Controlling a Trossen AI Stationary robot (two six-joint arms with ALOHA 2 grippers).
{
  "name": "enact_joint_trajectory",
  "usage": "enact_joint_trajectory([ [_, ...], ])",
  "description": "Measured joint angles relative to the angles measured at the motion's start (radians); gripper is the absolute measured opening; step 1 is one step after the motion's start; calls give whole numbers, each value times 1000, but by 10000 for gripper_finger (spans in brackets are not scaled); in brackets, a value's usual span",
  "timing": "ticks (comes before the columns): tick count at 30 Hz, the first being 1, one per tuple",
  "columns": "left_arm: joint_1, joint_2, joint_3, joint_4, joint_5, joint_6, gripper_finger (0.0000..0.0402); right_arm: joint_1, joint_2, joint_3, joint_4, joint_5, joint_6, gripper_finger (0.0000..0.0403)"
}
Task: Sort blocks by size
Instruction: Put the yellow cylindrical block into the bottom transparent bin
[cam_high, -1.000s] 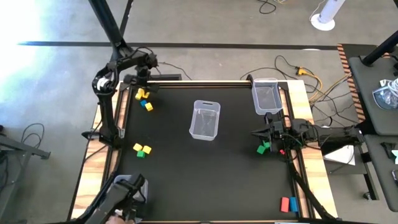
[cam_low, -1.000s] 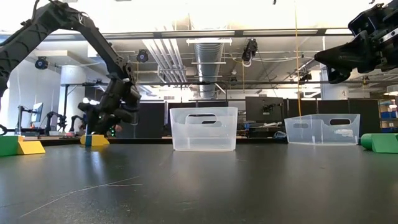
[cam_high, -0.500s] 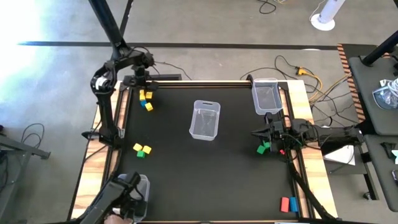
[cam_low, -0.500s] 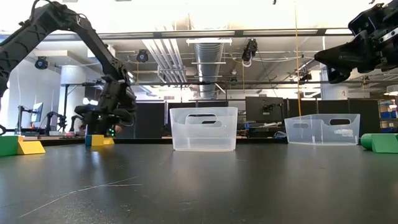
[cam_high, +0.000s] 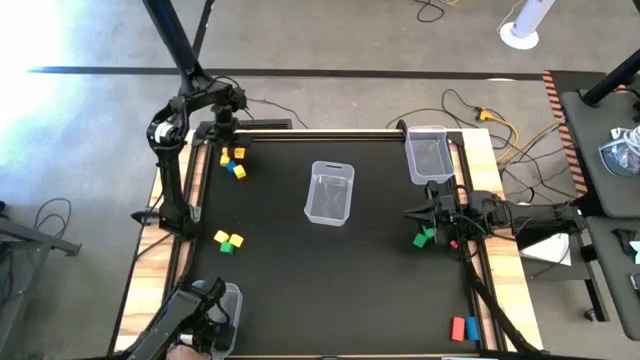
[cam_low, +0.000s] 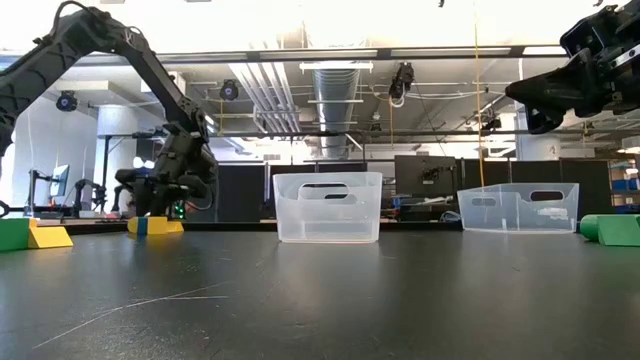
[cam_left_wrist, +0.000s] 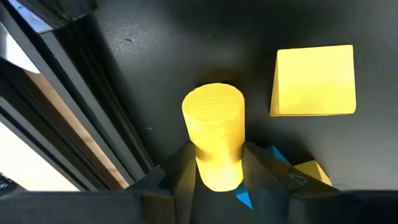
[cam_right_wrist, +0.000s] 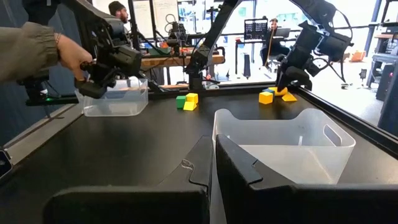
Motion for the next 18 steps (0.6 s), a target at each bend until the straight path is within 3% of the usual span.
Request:
enact_joint_trajectory([
  [9,19,5,5,11,26,4,159,0,0,0,0,0,0,13],
  [18,27,70,70,-56,57,21,154,0,0,0,0,0,0,13],
])
